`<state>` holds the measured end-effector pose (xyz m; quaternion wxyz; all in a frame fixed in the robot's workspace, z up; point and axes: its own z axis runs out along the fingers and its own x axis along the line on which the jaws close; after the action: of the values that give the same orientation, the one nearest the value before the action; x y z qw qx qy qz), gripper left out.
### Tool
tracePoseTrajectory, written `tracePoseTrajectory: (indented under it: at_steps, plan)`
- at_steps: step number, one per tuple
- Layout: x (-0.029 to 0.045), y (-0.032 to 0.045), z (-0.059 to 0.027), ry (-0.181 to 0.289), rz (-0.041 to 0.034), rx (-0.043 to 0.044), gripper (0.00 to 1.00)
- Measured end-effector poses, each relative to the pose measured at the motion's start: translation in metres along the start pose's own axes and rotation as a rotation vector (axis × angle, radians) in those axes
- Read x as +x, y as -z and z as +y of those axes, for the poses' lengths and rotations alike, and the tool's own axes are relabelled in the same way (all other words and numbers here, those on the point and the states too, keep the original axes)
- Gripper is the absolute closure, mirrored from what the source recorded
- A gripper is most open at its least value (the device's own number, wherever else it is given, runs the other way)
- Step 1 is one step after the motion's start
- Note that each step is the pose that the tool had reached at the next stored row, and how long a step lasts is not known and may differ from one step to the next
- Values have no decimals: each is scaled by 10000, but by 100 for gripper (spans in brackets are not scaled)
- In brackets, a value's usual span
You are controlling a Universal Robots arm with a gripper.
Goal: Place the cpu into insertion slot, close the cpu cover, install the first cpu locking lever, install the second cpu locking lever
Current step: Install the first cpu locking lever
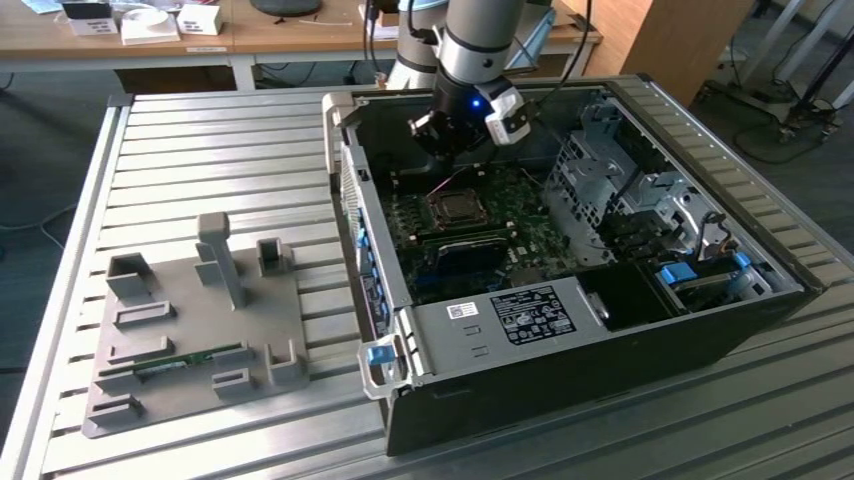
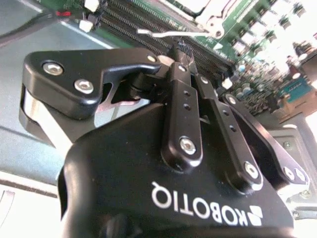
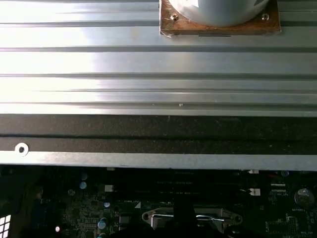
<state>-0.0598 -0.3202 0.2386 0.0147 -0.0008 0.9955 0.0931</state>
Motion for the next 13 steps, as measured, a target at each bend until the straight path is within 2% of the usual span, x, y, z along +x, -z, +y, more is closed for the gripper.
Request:
tracePoseTrajectory:
  at_steps: [1, 6, 13]
  plan:
    - [0, 0, 0, -2, 0, -52, 89]
    - [-1, -5, -2, -1, -17, -54, 89]
    - [0, -18, -4, -892, -191, -34, 89]
